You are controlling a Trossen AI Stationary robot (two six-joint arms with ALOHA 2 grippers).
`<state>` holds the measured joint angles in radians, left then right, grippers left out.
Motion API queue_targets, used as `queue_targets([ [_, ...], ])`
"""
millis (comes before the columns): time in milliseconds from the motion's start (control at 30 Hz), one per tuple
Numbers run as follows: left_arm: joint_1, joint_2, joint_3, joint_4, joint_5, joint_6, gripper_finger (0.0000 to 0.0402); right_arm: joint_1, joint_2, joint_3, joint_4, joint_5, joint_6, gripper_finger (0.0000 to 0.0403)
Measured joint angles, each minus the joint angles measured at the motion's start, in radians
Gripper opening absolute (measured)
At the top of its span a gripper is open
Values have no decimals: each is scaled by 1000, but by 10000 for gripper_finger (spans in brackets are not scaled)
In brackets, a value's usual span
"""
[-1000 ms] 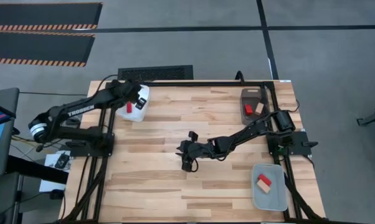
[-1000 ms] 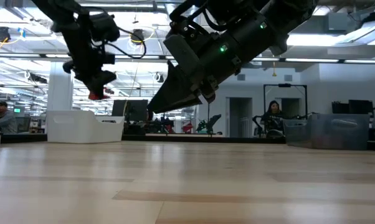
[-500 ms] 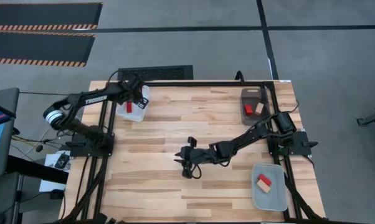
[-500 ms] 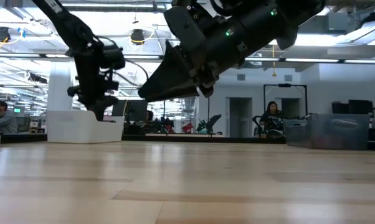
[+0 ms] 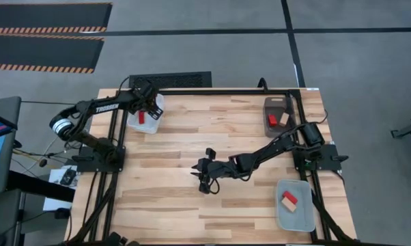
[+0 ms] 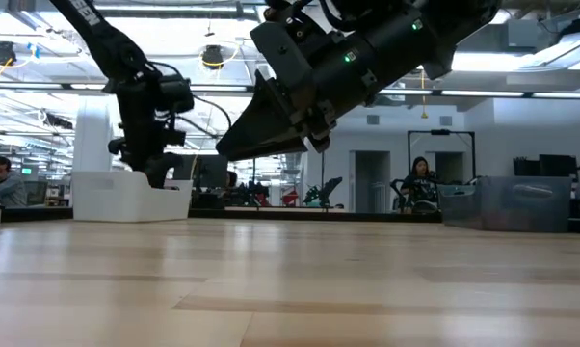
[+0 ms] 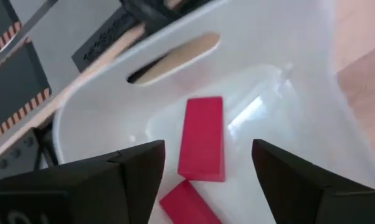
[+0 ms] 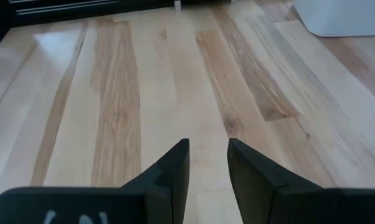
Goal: Sort & place blocks by color
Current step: Return to Home Position
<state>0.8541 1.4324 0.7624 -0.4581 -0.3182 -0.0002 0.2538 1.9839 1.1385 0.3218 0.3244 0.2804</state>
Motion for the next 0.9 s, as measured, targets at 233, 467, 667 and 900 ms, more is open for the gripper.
queue_targets([
  [233,-95,-206,0,9,187,15,235,15,-25,0,-44,139,-52,134],
  [467,-346,-530,-191,330,324,-10,235,-38,-105,1,-31,18,-145,133],
  [667,-526,-812,-470,644,324,-95,236,-87,-211,1,68,-151,-226,121],
  [900,-669,-953,-606,768,386,-88,236,-106,-333,1,44,-223,-296,101],
])
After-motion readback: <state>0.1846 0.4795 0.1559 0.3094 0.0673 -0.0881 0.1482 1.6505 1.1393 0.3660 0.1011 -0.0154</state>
